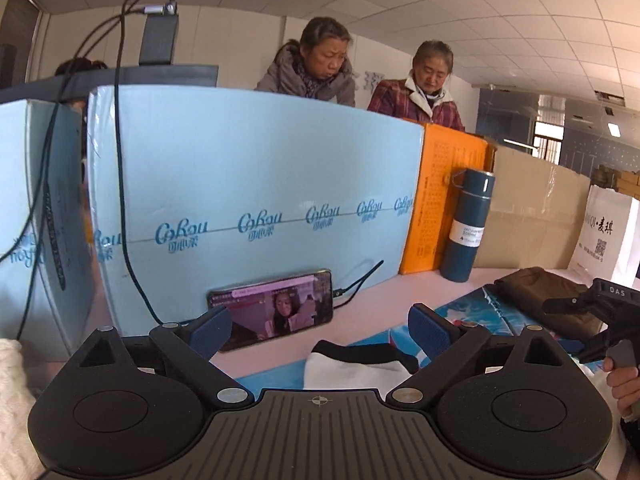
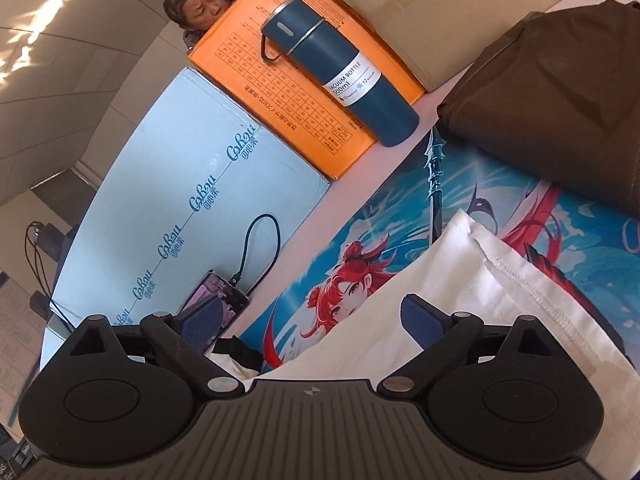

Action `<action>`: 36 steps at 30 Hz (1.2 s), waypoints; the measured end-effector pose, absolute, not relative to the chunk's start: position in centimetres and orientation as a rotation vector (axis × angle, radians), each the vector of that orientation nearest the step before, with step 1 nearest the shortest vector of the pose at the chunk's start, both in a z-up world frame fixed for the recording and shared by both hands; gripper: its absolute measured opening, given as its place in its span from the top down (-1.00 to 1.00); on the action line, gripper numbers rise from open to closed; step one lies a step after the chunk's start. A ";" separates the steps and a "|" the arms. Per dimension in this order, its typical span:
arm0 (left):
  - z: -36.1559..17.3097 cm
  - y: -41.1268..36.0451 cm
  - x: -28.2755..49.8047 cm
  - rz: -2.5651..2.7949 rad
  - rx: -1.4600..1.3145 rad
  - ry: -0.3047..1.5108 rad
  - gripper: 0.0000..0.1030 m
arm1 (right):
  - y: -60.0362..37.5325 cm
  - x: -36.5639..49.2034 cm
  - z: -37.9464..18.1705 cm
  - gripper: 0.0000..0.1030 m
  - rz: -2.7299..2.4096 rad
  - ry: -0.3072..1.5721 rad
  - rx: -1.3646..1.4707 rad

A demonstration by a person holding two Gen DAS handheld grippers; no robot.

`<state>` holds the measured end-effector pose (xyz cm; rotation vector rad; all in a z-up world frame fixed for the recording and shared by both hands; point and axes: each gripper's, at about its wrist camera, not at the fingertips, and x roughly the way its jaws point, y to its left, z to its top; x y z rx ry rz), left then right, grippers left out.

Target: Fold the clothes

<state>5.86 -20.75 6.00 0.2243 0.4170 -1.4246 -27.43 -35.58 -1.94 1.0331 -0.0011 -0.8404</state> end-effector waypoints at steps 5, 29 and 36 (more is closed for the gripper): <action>1.6 -27.3 6.3 -1.448 0.325 0.550 -0.76 | -36.2 -27.9 -3.8 -0.87 -0.825 -0.024 1.053; 3.7 -19.8 -2.6 -1.597 0.376 0.140 0.80 | -35.9 -28.9 -4.4 -0.90 -0.776 -0.133 1.078; 4.4 -13.9 -4.7 -1.626 0.279 0.062 0.80 | -35.9 -30.0 -4.9 -0.90 -0.745 -0.224 1.125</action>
